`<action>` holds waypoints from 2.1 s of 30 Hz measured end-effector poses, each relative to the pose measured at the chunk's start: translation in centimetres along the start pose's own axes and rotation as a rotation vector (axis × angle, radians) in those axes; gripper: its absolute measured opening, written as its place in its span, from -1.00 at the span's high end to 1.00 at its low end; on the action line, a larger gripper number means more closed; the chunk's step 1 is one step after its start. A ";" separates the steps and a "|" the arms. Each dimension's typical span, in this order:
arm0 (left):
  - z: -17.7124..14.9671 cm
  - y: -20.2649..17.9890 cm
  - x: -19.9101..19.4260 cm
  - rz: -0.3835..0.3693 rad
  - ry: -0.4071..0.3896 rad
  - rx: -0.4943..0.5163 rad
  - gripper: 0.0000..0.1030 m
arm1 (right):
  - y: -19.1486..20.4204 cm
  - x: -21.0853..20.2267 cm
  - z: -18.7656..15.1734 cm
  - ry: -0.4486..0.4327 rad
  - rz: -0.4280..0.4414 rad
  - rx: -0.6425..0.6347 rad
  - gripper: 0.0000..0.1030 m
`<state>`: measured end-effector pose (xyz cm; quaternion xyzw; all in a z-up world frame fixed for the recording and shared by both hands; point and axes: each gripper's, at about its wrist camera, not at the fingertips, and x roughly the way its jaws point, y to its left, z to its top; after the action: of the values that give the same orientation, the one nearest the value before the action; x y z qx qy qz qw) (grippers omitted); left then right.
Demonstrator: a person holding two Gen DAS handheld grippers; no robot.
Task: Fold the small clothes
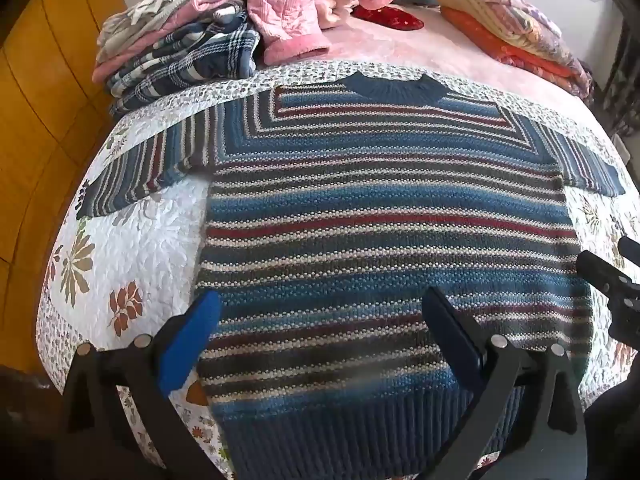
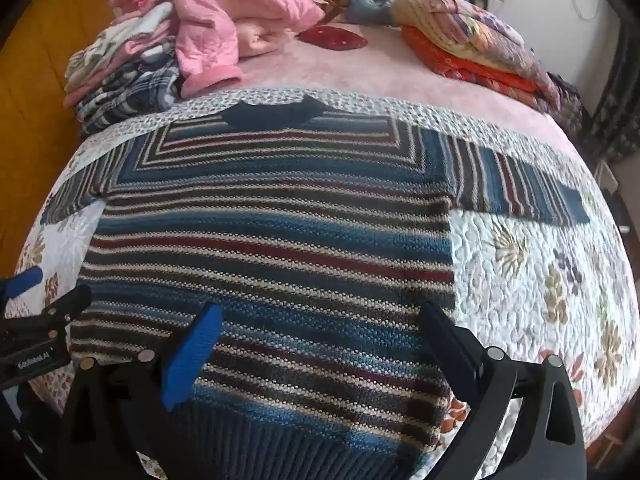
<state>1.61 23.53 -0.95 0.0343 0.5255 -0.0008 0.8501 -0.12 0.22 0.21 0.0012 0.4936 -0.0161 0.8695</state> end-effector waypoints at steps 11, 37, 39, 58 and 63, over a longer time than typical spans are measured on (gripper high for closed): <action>-0.2 -0.6 -0.1 0.012 -0.049 0.034 -0.94 | -0.8 0.2 0.3 0.006 0.033 0.055 -0.93; -0.2 -0.8 -0.4 0.004 -0.076 0.043 -0.94 | -0.9 0.1 0.4 -0.005 0.028 0.075 -0.93; -0.2 -0.8 -0.4 0.003 -0.077 0.042 -0.94 | -0.9 0.2 0.4 -0.005 0.028 0.074 -0.93; -0.4 -0.6 -0.5 0.003 -0.072 0.039 -0.94 | -0.9 0.2 0.5 -0.007 0.027 0.076 -0.93; -0.4 -0.5 -0.5 0.007 -0.070 0.033 -0.94 | -0.9 0.2 0.5 -0.008 0.029 0.077 -0.93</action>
<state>1.06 23.05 -0.73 0.0499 0.4953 -0.0078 0.8673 0.34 -0.65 0.28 0.0416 0.4889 -0.0225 0.8711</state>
